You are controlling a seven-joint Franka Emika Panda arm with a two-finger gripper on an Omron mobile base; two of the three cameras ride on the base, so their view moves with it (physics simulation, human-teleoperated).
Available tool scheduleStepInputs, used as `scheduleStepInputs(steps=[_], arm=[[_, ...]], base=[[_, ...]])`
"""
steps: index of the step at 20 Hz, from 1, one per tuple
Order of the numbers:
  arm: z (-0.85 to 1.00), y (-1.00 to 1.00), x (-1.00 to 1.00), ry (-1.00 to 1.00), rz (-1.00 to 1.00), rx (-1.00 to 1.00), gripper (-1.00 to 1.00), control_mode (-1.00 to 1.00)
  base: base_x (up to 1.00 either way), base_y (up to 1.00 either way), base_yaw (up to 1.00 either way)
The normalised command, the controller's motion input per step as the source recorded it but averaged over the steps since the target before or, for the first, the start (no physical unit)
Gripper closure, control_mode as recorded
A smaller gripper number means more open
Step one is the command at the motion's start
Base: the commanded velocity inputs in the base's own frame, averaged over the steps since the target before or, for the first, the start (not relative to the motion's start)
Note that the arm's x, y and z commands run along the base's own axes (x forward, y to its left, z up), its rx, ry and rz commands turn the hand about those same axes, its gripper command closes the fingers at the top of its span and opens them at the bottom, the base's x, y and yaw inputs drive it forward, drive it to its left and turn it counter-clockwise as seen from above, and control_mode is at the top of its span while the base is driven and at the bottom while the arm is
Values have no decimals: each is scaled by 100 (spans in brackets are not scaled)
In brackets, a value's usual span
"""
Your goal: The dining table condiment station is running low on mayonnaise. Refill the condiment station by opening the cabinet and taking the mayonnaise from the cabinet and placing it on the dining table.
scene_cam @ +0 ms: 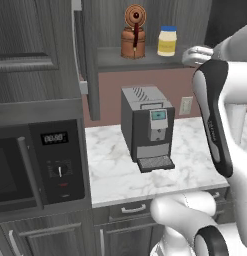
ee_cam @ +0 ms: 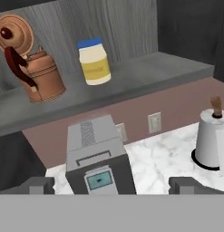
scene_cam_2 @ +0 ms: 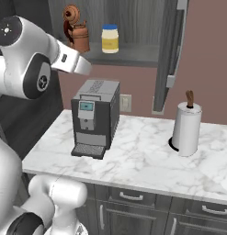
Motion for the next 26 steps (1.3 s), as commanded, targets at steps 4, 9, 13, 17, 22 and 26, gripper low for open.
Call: scheduleStepInputs(steps=[4,9,13,17,22,26], arm=[[26,0,51,-2,1,0,-100,-100],[-12,-7,52,-18,5,0,-100,-100],[4,0,63,-1,5,0,-100,-100],[36,0,49,0,1,-6,-100,-100],[34,-6,9,0,0,-22,-100,-100],[0,3,1,-6,0,-10,-100,-100]], base=[[0,0,0],[0,0,0],[0,0,0],[0,0,0],[0,0,0],[0,0,0]])
